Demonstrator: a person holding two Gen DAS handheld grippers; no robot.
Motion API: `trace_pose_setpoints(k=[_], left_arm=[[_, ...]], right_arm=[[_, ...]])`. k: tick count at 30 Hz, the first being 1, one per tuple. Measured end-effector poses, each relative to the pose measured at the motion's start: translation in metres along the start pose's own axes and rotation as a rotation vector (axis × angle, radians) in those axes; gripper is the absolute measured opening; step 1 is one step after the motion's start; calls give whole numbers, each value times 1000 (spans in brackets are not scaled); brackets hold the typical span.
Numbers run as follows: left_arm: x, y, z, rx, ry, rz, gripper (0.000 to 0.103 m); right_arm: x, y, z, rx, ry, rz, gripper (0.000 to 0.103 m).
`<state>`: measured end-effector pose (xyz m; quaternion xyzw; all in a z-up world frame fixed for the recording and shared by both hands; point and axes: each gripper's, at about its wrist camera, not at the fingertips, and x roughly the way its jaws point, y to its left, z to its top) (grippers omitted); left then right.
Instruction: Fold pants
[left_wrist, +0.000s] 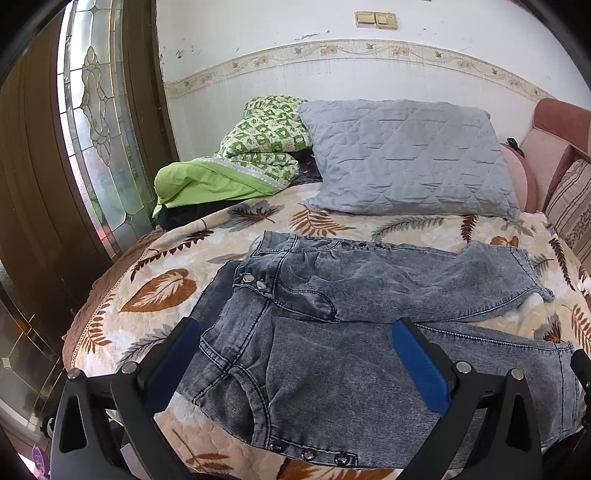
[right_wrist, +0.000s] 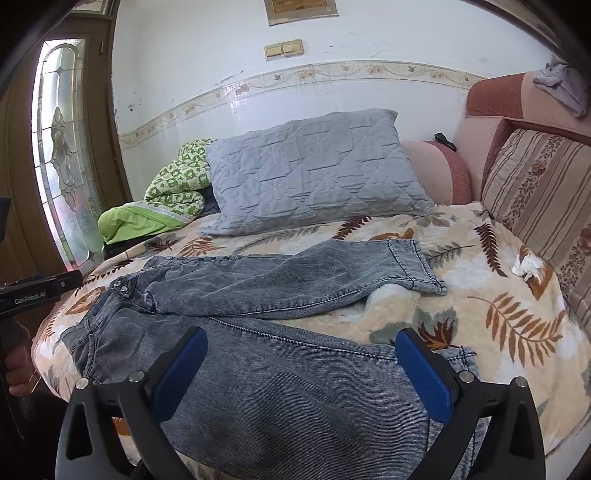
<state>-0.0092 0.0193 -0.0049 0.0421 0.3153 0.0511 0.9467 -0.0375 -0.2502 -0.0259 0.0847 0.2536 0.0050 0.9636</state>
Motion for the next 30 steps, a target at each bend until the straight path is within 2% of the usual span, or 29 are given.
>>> trace_pose_setpoints(k=[11, 15, 19, 24, 26, 30], left_arm=[[14, 1, -3, 17, 31, -2, 103], [41, 9, -4, 11, 114, -12, 103], [75, 24, 6, -27, 205, -3, 103], [114, 46, 35, -83, 236, 70, 103], [131, 51, 47, -87, 244, 84, 103], [181, 62, 71, -58, 307, 99, 103]], right_arm=[[7, -7, 1, 18, 25, -13, 103], [16, -25, 8, 75, 55, -34, 103], [30, -60, 30, 165, 40, -79, 103], [66, -104, 71, 252, 36, -124, 103], [90, -122, 88, 289, 48, -129, 103], [145, -155, 113, 370, 90, -124, 102]])
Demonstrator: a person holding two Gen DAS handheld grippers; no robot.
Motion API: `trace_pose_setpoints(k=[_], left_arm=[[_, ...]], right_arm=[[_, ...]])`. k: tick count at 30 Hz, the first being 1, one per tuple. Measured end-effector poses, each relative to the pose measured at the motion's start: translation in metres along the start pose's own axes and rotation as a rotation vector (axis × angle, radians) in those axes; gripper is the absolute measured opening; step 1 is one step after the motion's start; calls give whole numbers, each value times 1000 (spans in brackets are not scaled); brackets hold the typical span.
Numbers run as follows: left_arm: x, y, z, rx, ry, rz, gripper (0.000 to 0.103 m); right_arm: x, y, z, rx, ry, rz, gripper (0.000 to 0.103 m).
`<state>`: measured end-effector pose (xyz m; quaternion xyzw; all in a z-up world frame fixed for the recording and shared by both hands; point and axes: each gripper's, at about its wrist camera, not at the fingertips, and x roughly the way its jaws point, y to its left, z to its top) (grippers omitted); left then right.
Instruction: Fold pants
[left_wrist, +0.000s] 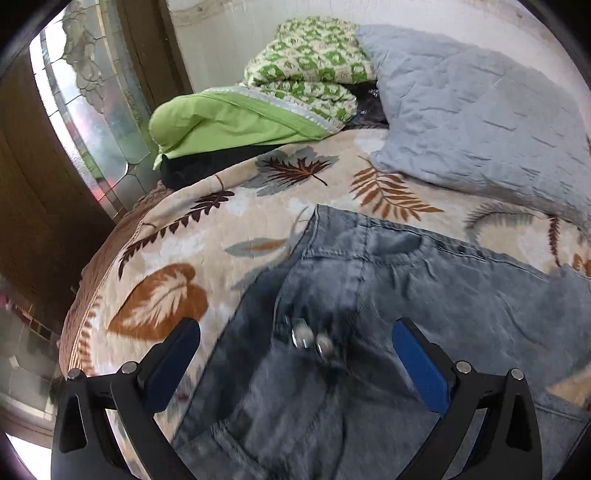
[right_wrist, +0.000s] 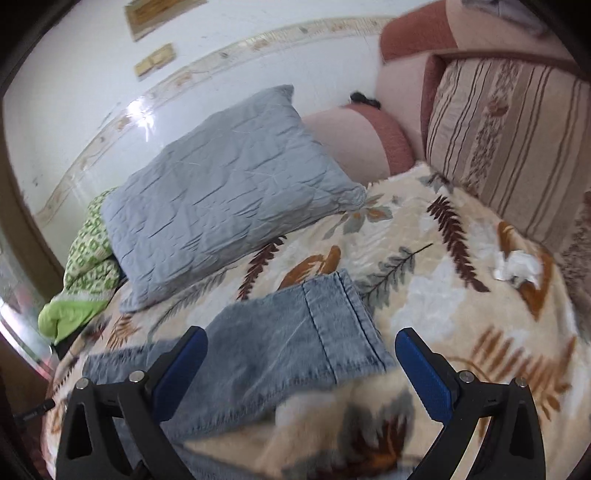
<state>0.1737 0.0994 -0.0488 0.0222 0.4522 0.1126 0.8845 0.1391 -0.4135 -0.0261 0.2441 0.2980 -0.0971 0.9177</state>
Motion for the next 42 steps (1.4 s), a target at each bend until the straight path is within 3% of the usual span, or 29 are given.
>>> trace_pose_setpoints(k=[6, 10, 14, 20, 21, 22, 24, 25, 28, 33, 35, 37, 39, 42], left_arm=[[78, 18, 53, 15, 142, -2, 103], [122, 32, 80, -46, 200, 3, 103], [150, 31, 97, -121, 246, -69, 103], [174, -7, 108, -86, 275, -170, 101], [178, -18, 107, -55, 283, -190, 91], [181, -23, 106, -39, 291, -205, 71], [180, -36, 102, -8, 278, -229, 62], [177, -42, 101, 18, 263, -238, 50], [173, -48, 101, 35, 263, -269, 29], [168, -53, 99, 31, 259, -273, 20], [167, -53, 98, 10, 267, -276, 21], [169, -42, 99, -31, 281, -285, 20], [157, -32, 101, -73, 240, -294, 15], [124, -20, 107, -53, 143, -326, 14]], right_arm=[[87, -20, 20, 43, 125, -11, 94], [125, -33, 24, 60, 180, -17, 92], [144, -39, 30, 75, 187, -18, 92], [159, -44, 34, 120, 219, 9, 92], [161, -44, 33, 120, 227, 10, 92], [162, -43, 33, 120, 231, 11, 92], [167, -42, 34, 115, 243, 18, 92], [168, -41, 34, 111, 249, 17, 92], [173, -42, 35, 117, 257, 29, 92], [191, -31, 35, 24, 261, -37, 93], [197, -21, 35, -50, 259, -79, 87], [199, -13, 32, -103, 284, -76, 48], [191, -12, 33, -100, 279, -66, 35], [159, -19, 40, -46, 223, -14, 28]])
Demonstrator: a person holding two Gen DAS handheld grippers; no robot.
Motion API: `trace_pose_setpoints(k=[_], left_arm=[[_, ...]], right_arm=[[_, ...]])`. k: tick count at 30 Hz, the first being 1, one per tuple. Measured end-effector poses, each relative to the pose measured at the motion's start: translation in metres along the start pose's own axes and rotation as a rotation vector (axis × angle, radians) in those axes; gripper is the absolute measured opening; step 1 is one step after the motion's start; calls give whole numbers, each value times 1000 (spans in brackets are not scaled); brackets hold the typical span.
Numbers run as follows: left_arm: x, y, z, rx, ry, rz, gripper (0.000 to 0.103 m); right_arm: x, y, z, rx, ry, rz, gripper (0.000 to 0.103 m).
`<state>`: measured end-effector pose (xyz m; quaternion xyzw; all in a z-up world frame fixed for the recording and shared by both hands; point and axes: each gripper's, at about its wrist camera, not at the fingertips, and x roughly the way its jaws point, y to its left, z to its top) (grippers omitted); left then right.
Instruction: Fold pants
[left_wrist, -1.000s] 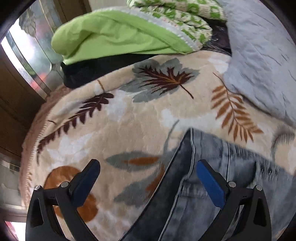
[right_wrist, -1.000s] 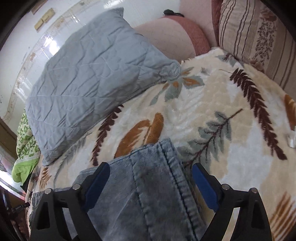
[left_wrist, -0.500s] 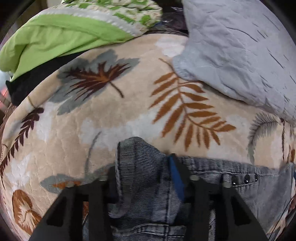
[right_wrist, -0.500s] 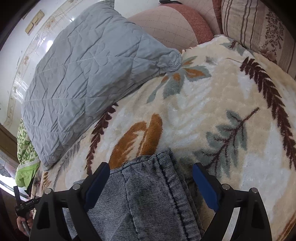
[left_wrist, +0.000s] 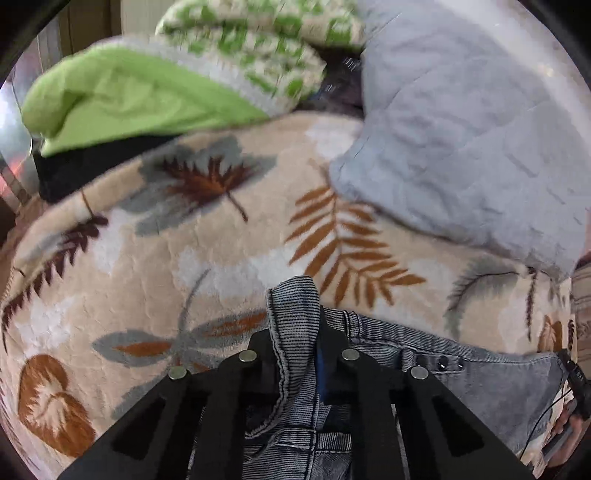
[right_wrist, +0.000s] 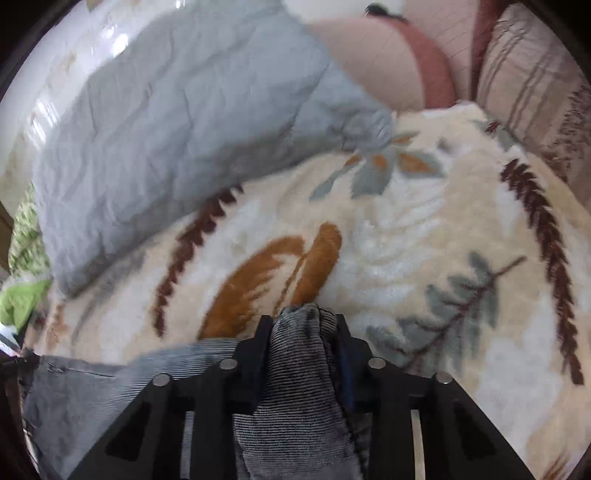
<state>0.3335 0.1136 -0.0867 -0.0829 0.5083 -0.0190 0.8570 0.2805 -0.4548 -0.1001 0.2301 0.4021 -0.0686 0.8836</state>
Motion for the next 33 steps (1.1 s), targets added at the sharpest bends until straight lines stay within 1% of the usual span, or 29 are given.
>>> trace_pose_setpoints(k=[1, 2, 3, 5, 6, 7, 9, 11, 13, 15, 16, 18, 20, 21, 23, 24, 26, 28, 30, 31, 33], left_arm=[[-14, -1, -1, 15, -23, -9, 13], [-28, 0, -3, 22, -40, -21, 13], [-50, 2, -6, 29, -76, -48, 13], [-75, 5, -13, 32, -129, -90, 13], [-96, 11, -21, 38, -159, -119, 13], [-114, 18, -30, 46, -184, -140, 13], [-140, 30, -51, 63, -214, -154, 13], [-153, 40, -74, 78, -219, -153, 12], [-165, 54, -109, 109, -214, -132, 12], [-162, 64, -137, 130, -181, -102, 12], [-158, 72, -154, 130, -150, -93, 12], [-149, 85, -180, 115, -93, -78, 12], [-142, 100, -202, 83, -50, -83, 12], [-140, 106, -213, 70, -35, -88, 12], [-142, 112, -229, 60, -41, -85, 12], [-144, 115, -235, 60, -46, -86, 12], [-147, 117, -242, 63, -45, -86, 12], [-151, 116, -246, 82, -57, -78, 13], [-149, 110, -246, 129, -58, -41, 13], [-149, 107, -246, 143, -59, -30, 13], [-148, 105, -245, 153, -63, -14, 13]], right_arm=[[-14, -3, -1, 22, -13, 37, 25], [-29, -4, -4, 34, -34, 56, 25], [-44, -4, -6, 38, -58, 69, 25], [-77, -2, -13, 44, -112, 98, 24], [-95, -2, -18, 44, -143, 111, 24], [-113, -3, -25, 46, -167, 127, 24], [-145, -7, -43, 51, -195, 164, 23], [-174, -10, -62, 43, -197, 188, 23], [-198, -14, -87, 21, -177, 194, 23], [-214, -18, -114, -2, -143, 172, 22], [-223, -21, -129, -10, -116, 155, 22], [-236, -30, -155, -11, -59, 134, 21], [-250, -39, -179, -9, -11, 113, 20], [-254, -44, -187, -11, 16, 107, 20], [-265, -53, -202, 6, 48, 103, 18], [-268, -58, -207, 9, 60, 103, 16], [-280, -63, -217, -8, 62, 87, 16], [-285, -68, -222, 1, 79, 95, 16], [-284, -70, -224, 16, 98, 73, 16], [-282, -69, -222, 28, 95, 74, 19], [-270, -64, -217, 68, 113, 102, 20]])
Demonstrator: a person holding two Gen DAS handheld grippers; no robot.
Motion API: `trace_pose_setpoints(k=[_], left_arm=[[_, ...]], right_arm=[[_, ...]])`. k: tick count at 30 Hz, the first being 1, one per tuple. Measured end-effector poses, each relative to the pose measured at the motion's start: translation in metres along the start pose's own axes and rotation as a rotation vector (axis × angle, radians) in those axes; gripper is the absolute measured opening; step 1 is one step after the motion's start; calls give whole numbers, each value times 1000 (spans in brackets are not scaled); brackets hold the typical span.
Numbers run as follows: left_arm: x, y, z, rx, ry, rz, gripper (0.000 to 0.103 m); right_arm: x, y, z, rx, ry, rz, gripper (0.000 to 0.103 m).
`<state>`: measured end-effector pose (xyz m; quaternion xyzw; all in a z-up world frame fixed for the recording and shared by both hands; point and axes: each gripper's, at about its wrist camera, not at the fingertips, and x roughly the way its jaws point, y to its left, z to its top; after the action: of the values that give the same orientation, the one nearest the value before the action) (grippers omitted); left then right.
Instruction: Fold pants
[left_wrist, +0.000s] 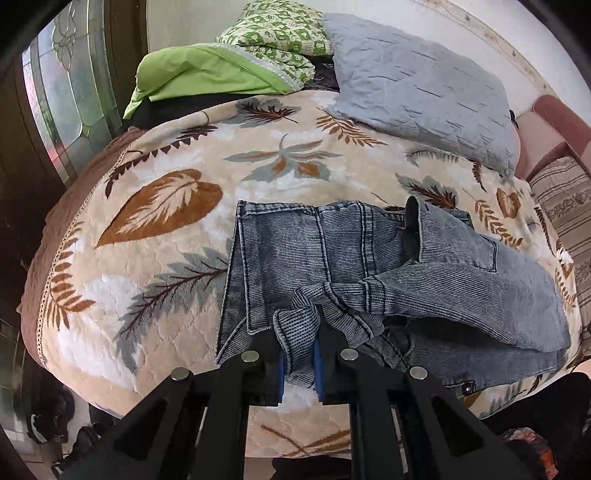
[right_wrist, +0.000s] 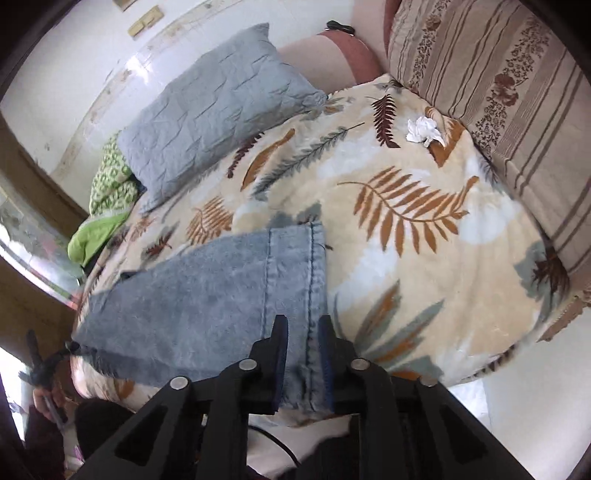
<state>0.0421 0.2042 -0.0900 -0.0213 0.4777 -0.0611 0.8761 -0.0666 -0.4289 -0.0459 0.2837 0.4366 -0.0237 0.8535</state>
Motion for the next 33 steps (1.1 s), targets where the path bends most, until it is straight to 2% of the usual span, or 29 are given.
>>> trace_pose_setpoints(k=[3, 7, 12, 16, 18, 19, 23, 27, 28, 30, 32, 33], left_arm=[[-2, 0, -1, 2, -4, 10, 13], [-6, 1, -3, -2, -18, 9, 13], [-9, 0, -2, -13, -27, 12, 13], [-20, 4, -8, -4, -40, 11, 13], [-21, 8, -15, 2, -29, 22, 13], [-20, 11, -18, 1, -19, 32, 14], [-17, 13, -27, 7, 16, 76, 16], [-34, 6, -30, 85, -7, 199, 23], [-40, 6, -30, 103, -22, 236, 23], [-56, 6, -30, 130, -79, 329, 23], [-72, 8, -25, 100, -131, 369, 23], [-80, 9, -21, 64, -162, 365, 23]], right_arm=[[28, 12, 4, 2, 93, 15, 20], [53, 35, -4, -2, 156, 127, 21], [95, 87, -10, -161, 182, 95, 21], [138, 104, -29, -242, 306, 0, 22], [133, 112, -41, -323, 286, -17, 22], [132, 114, -46, -341, 313, -13, 22], [125, 106, -57, -339, 373, 19, 22], [119, 96, -58, -332, 486, 17, 22], [115, 94, -56, -330, 477, 15, 22], [99, 96, -45, -335, 388, 48, 22], [88, 98, -33, -316, 326, 107, 22], [87, 101, -27, -306, 307, 130, 22]])
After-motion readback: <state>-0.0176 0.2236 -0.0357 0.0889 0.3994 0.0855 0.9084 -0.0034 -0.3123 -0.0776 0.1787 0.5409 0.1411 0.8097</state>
